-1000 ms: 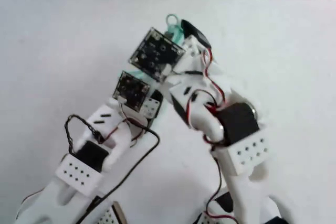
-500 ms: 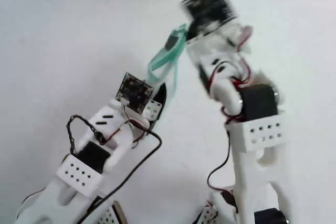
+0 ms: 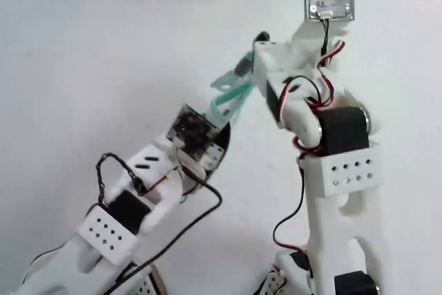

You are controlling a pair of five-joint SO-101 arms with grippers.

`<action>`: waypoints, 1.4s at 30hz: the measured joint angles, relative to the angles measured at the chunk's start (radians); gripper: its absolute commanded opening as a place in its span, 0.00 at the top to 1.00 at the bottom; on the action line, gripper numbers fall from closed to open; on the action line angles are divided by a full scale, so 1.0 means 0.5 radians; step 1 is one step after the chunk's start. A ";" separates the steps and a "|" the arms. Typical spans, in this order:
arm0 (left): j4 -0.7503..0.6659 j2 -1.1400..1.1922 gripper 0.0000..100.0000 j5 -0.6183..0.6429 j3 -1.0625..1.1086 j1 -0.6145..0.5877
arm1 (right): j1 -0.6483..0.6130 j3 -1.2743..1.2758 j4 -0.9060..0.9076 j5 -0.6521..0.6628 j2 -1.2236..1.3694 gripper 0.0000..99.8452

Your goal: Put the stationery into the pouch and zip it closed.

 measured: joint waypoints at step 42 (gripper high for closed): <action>0.236 -0.003 0.98 -0.227 -0.006 0.522 | 0.218 0.037 1.037 1.126 0.387 0.76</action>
